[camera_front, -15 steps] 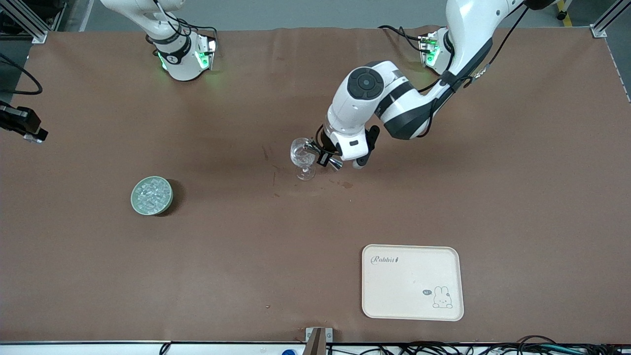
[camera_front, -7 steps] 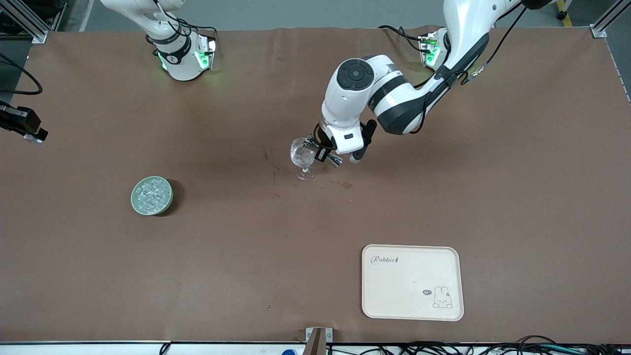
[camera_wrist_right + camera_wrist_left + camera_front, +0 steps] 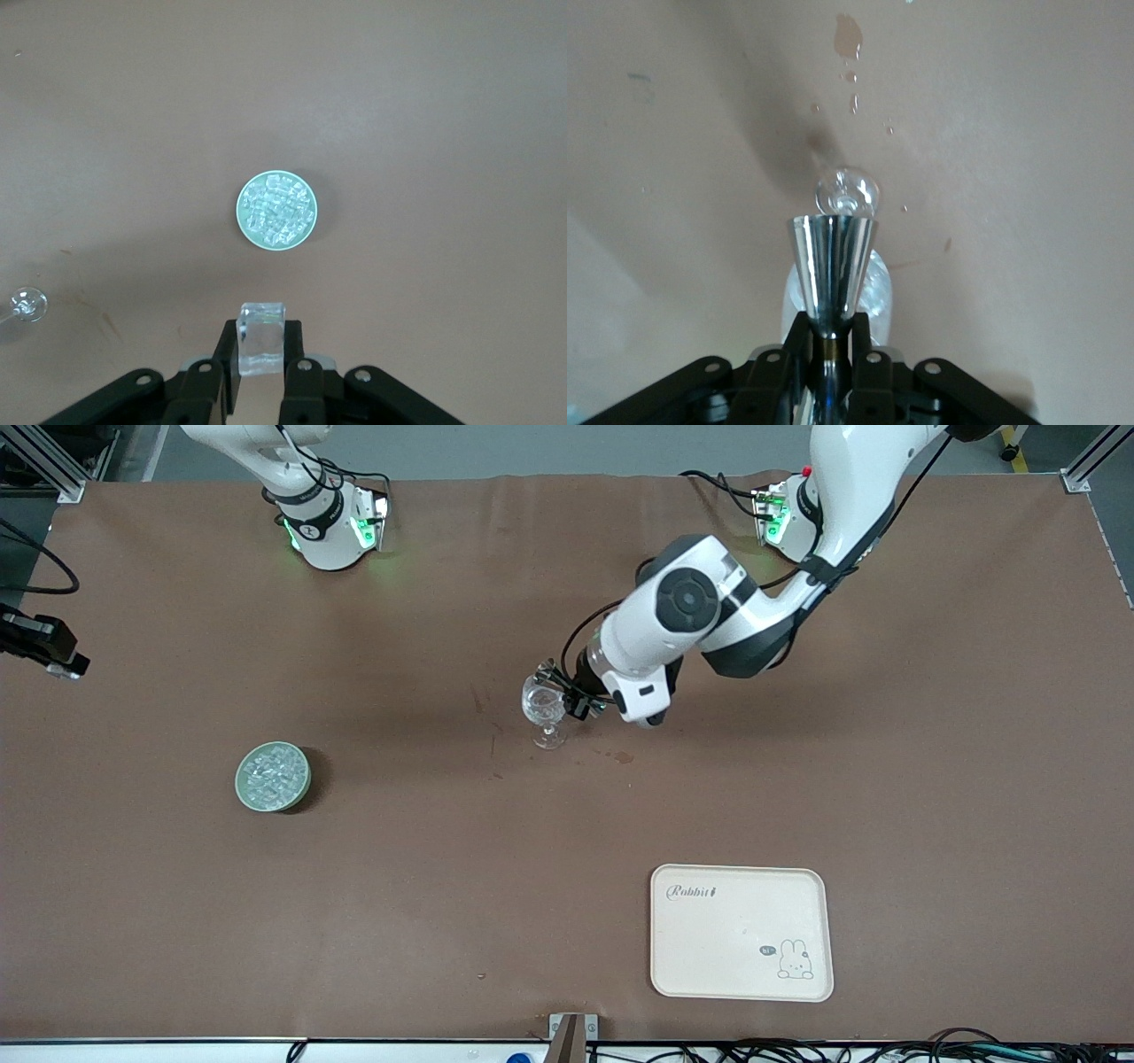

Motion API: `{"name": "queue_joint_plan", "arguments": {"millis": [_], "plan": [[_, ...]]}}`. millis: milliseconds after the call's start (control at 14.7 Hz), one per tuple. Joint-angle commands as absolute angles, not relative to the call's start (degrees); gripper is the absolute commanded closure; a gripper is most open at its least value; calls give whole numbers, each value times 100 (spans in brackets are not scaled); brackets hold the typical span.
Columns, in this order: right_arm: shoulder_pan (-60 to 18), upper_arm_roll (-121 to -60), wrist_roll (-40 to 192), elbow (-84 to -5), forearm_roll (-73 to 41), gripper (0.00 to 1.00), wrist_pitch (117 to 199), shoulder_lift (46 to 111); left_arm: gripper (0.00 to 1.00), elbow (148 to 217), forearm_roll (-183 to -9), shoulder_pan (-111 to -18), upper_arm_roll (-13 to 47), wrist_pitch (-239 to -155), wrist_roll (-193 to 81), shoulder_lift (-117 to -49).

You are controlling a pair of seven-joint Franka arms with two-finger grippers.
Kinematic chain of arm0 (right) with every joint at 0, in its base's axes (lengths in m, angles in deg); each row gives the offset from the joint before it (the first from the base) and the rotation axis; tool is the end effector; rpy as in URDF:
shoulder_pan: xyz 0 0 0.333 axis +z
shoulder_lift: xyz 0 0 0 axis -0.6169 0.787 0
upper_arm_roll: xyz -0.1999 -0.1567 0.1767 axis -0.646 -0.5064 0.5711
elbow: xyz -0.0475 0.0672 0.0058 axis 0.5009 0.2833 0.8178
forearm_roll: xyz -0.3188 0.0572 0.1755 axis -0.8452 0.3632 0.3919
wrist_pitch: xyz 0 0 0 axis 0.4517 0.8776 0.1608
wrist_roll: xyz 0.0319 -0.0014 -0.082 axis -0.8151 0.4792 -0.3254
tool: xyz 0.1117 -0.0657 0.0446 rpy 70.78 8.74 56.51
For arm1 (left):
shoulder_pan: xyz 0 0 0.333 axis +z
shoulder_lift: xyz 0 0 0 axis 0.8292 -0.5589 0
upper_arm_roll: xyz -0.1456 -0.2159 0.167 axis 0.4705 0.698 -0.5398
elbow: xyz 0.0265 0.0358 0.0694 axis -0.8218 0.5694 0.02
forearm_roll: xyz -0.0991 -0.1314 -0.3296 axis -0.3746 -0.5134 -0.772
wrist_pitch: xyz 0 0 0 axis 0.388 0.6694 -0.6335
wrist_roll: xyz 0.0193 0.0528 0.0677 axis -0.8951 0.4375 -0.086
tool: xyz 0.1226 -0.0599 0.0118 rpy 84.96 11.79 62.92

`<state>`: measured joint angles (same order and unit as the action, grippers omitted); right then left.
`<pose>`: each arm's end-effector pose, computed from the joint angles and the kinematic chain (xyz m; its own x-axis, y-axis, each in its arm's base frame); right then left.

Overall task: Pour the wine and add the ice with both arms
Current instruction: 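Move the jigger toward the tray while the right gripper brings ice over the glass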

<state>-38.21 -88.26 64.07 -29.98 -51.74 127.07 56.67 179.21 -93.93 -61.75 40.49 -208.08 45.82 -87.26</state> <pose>0.5266 -0.0277 0.6111 0.9842 -0.1756 -0.0224 -0.1759 -0.9843 -0.0123 0.4807 -0.4524 0.3612 0.3024 0.8434 -0.4441 0.9381 -0.3460 -0.0184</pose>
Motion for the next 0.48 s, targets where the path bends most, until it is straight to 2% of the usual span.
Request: {"name": "queue_joint_plan", "arguments": {"millis": [0, 136, 409], "plan": [[-3713, -8473, 5622, -3016, -5144, 96, 12614, 5631, 100, 17947, -10661, -6173, 3540, -20689, 3551, -8414], [-3713, -8025, 4955, -3016, -5144, 96, 12614, 5631, 100, 17973, -11874, -6173, 3048, -20532, 2558, -8195], [-3686, -7145, 3487, -3016, -4812, 96, 12728, 5640, 100, 17842, -13159, -6182, 2177, -20197, 1615, -8176]]}}
